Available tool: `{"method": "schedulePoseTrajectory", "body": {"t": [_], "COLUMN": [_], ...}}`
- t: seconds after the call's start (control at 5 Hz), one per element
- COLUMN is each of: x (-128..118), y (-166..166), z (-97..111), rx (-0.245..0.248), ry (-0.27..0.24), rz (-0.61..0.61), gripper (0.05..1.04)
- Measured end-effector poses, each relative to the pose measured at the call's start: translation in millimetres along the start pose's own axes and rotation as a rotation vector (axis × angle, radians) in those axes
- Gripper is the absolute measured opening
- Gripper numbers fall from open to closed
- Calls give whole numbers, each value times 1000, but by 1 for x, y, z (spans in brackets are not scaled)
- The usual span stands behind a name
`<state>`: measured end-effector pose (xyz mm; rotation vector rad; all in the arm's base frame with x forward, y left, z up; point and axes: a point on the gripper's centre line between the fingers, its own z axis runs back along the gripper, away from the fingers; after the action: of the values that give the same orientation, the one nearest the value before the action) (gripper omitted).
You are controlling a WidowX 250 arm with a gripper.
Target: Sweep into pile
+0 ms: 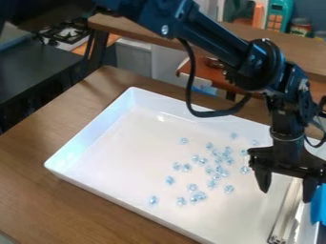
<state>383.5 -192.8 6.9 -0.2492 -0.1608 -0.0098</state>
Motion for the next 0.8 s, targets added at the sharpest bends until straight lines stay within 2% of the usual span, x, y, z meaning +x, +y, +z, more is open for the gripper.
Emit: {"method": "schedulePoseTrajectory", "body": {"t": [0.2,0.6,0.8], "x": [-9,-23,-25], "y": [6,11,9], "z": [-16,-16,-16], "rx": [13,8,7], "ry": [41,41,29], "rz": [4,-38,-49], "gripper": [999,999,941]}}
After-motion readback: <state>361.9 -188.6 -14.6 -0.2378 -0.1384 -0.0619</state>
